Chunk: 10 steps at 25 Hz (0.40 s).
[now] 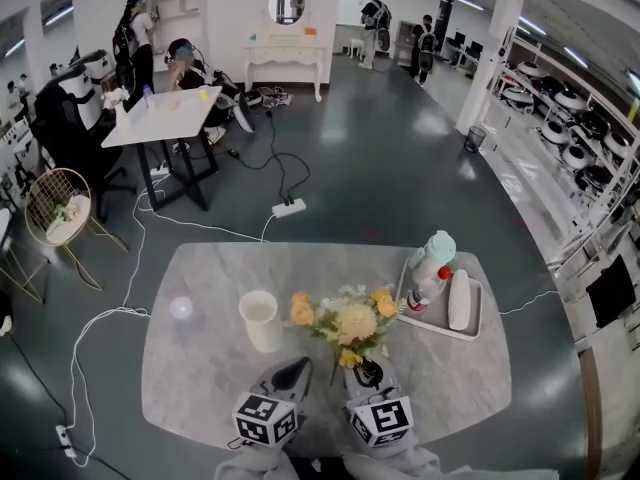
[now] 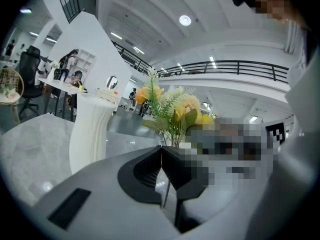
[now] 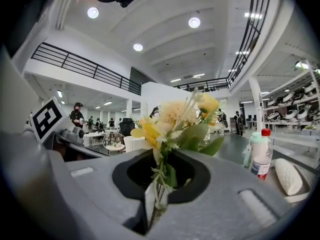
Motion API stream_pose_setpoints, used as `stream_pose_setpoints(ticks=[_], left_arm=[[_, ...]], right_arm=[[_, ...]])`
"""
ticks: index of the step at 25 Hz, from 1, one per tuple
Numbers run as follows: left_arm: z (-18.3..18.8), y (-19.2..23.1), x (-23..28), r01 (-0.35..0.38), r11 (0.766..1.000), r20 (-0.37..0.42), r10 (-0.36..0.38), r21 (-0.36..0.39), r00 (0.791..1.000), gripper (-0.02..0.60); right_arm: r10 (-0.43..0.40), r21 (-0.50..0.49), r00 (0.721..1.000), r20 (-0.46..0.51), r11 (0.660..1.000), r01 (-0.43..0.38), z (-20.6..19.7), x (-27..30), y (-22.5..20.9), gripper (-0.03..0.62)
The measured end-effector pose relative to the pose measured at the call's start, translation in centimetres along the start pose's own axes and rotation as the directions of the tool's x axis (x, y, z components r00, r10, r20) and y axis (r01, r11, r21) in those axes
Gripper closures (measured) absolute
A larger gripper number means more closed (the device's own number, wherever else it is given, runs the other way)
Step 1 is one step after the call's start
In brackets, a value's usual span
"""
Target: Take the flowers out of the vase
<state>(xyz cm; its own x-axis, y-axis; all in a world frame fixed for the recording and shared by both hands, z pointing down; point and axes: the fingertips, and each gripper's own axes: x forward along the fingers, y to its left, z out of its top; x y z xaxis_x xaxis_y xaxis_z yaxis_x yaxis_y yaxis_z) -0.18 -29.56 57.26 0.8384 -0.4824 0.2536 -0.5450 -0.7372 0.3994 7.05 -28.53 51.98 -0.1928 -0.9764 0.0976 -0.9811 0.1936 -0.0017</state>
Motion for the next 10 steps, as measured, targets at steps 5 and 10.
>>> stream_pose_setpoints(ticks=[5,10], left_arm=[[0.15,0.20,-0.55,-0.003,1.000,-0.001,0.003,-0.001,1.000,0.578],[0.11,0.80,-0.94,-0.015,1.000,-0.001,0.015,-0.008,1.000,0.578]], right_arm=[[-0.004,0.003,1.000,0.007,1.000,0.004,0.45,0.10,0.36,0.556],[-0.001,0.006,1.000,0.008,1.000,0.001,0.40,0.24,0.81,0.556]])
